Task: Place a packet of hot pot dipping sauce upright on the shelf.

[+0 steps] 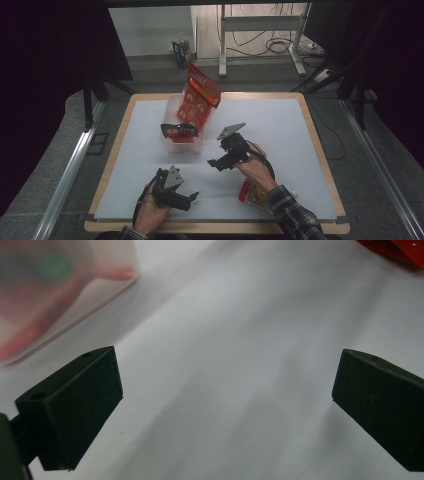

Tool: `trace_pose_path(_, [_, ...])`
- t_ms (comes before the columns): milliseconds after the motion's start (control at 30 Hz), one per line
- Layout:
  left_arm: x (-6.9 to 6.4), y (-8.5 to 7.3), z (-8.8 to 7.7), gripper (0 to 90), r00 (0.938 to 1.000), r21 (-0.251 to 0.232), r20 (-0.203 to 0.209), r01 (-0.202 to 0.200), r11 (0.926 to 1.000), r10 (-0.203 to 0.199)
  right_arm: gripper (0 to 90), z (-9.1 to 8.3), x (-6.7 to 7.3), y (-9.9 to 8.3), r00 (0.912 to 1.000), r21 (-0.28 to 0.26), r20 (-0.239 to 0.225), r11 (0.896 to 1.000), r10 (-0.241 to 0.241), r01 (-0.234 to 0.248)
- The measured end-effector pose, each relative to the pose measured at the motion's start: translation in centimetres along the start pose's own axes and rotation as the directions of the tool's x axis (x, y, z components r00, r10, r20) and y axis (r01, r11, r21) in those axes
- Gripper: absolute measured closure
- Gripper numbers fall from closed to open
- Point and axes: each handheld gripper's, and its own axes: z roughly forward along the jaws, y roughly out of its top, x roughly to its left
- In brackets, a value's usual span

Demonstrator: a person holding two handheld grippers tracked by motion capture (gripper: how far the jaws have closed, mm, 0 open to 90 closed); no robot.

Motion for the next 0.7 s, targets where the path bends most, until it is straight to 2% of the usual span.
trace_pose_path(133, [-0.1, 0.0, 0.0, 0.0, 1.0000, 0.003, -0.003, -0.009, 1.0000, 0.009, 0.8, -0.6, 0.2, -0.9, 1.0000, -0.013, -0.010, 1.000, 0.002, -0.002])
trace_pose_path(300, [-0.2, 0.0, 0.0, 0.0, 0.9997, 0.004, -0.004, -0.023, 0.9997, 0.023, 0.0, -1.3, 0.5, -1.8, 0.9999, -0.018, 0.014, 1.000, 0.005, -0.005])
trace_pose_path(367, [-0.2, 0.0, 0.0, 0.0, 0.9996, 0.005, -0.007, -0.029, 0.9996, 0.029, 0.0, -1.6, 0.6, -2.2, 0.9999, -0.023, 0.005, 1.000, 0.013, -0.013])
trace_pose_path(567, [-0.5, 0.0, -0.2, 0.0, 0.9994, -0.001, -0.010, -0.034, 0.9994, 0.034, 0.0, -2.7, 0.6, -3.6, 0.9997, -0.040, 0.024, 0.999, 0.011, -0.010])
trace_pose_path(700, [-0.5, -0.1, -0.4, 0.0, 0.9992, -0.004, -0.014, -0.037, 0.9993, 0.037, 0.0, -3.5, 0.6, -4.4, 0.9990, -0.047, 0.031, 0.998, 0.031, -0.030])
